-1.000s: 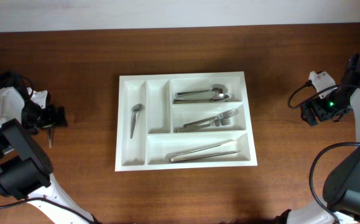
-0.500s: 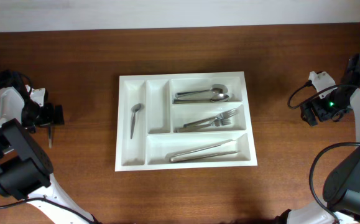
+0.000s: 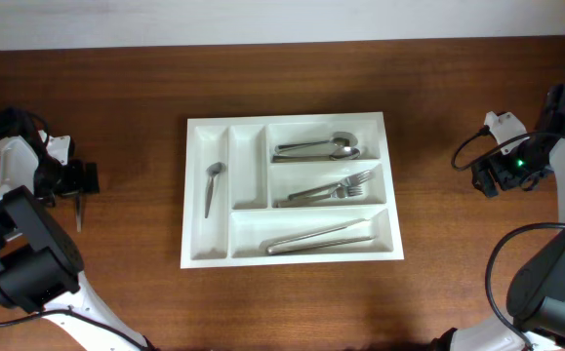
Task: Pack container
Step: 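Lower the left gripper onto the second metal spoon and grasp it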
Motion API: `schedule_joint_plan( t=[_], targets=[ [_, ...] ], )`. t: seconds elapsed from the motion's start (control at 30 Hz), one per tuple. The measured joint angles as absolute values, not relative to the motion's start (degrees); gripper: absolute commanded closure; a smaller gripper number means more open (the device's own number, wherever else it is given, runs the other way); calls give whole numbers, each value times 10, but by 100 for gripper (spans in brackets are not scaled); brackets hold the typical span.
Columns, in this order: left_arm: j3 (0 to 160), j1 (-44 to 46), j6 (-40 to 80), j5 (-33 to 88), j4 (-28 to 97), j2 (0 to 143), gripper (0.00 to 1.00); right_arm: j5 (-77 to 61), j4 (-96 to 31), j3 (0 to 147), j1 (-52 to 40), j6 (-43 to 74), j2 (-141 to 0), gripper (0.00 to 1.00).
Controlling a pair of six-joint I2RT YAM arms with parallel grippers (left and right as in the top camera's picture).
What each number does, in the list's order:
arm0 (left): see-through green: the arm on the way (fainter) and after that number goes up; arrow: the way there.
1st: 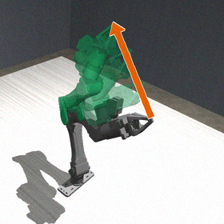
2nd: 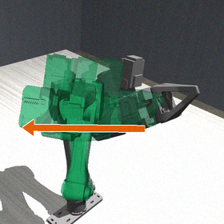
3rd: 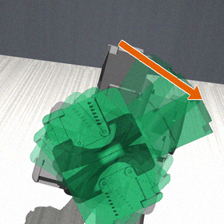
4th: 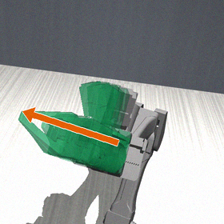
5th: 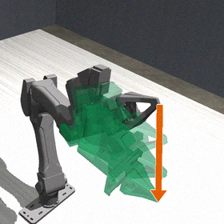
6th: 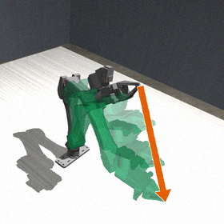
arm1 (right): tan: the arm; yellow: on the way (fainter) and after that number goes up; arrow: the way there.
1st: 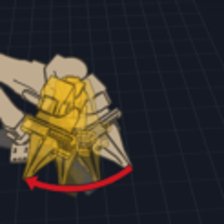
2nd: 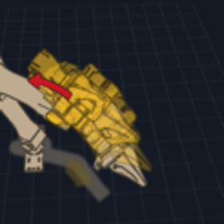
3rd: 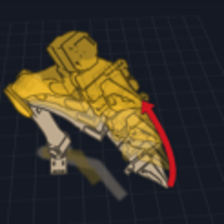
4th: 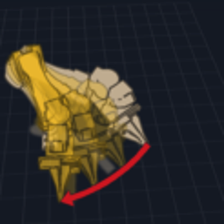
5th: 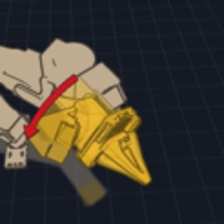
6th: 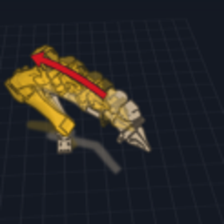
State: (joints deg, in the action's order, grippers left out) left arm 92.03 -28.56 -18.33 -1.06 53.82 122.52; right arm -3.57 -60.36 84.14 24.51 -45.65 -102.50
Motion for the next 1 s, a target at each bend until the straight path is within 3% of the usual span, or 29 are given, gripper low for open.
schedule_joint_plan(
  t=[0.8,0.93,1.0],
  targets=[
    [920,-283,-185,-11,532,1252,1,-36,-603,841,245,-456,-1025,1],
    [920,-283,-185,-11,532,1252,11,-36,-603,841,245,-456,-1025,1],
    [920,-283,-184,-11,532,1252,26,-36,-604,841,245,-457,-1025,1]
  ],
)
